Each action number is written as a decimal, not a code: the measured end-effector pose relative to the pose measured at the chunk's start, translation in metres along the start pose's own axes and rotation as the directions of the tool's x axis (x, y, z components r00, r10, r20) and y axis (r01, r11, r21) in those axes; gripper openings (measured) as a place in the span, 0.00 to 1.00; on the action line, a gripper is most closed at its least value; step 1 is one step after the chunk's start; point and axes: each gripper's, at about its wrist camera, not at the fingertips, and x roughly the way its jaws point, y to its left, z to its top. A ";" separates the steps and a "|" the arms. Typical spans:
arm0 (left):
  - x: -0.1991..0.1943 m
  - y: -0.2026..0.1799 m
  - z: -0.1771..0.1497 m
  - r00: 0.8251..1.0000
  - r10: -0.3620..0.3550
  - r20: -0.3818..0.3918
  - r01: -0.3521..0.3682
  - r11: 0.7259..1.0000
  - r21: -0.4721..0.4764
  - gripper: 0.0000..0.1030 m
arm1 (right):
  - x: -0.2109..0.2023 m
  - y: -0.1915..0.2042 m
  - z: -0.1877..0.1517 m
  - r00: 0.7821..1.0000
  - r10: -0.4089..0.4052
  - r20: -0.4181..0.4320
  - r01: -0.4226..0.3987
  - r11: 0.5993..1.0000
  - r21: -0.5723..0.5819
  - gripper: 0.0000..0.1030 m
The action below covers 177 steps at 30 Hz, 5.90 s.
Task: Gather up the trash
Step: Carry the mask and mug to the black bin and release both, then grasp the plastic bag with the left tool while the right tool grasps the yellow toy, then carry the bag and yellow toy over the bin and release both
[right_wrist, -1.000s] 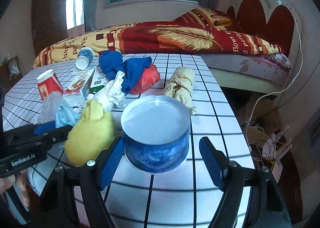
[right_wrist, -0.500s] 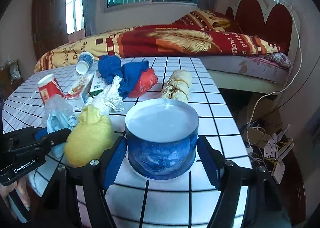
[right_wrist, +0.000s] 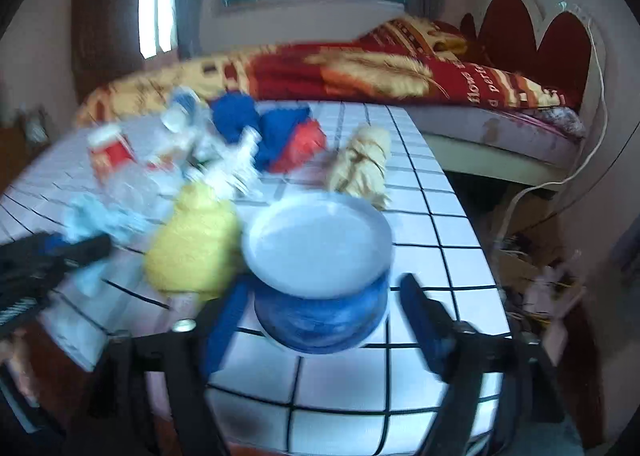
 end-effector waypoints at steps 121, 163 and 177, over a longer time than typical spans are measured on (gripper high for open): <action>-0.061 -0.113 -0.035 0.990 -0.082 0.115 0.067 0.989 0.130 1.00 | -0.134 -0.083 -0.090 0.993 -0.112 0.029 0.104 0.975 0.195 1.00; 0.029 0.049 0.016 0.996 0.088 -0.004 -0.088 0.992 -0.088 0.35 | 0.009 0.055 0.010 0.977 0.213 0.016 -0.213 0.977 -0.029 0.34; -0.027 -0.012 -0.007 0.999 0.013 0.046 -0.013 1.000 0.012 0.34 | -0.061 0.012 -0.022 0.985 0.113 0.128 -0.117 0.993 0.018 0.33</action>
